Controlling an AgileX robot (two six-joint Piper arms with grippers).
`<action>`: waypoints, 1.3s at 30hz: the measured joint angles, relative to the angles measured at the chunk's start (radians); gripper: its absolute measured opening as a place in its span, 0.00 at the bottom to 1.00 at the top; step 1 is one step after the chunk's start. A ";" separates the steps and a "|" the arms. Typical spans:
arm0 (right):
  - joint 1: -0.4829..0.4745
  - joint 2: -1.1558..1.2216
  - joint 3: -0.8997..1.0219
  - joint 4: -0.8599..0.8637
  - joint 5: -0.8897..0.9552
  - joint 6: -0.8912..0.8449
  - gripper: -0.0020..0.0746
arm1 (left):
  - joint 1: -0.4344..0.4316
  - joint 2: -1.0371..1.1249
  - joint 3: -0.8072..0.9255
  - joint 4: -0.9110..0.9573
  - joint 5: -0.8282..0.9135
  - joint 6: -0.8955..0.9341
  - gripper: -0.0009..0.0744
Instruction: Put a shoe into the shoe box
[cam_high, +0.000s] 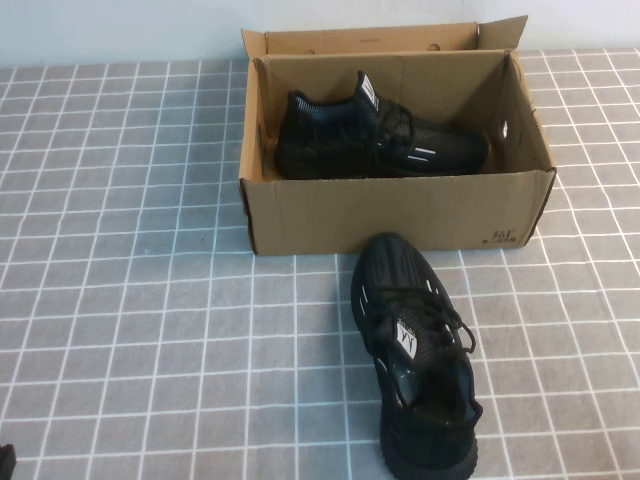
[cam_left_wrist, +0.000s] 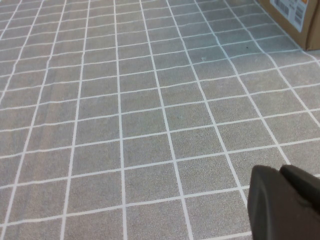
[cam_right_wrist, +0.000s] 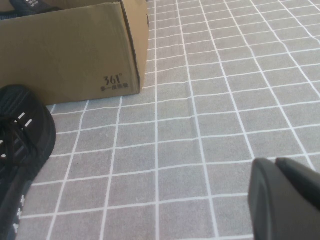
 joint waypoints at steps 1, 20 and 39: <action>0.000 0.000 0.000 0.000 0.000 0.000 0.01 | 0.000 0.000 0.000 0.000 0.000 0.000 0.01; 0.000 0.000 0.000 0.003 0.000 0.000 0.01 | 0.000 0.000 0.000 0.000 0.000 0.000 0.01; 0.000 0.000 0.000 0.582 -0.298 0.000 0.01 | 0.000 0.000 0.000 0.000 0.000 0.000 0.01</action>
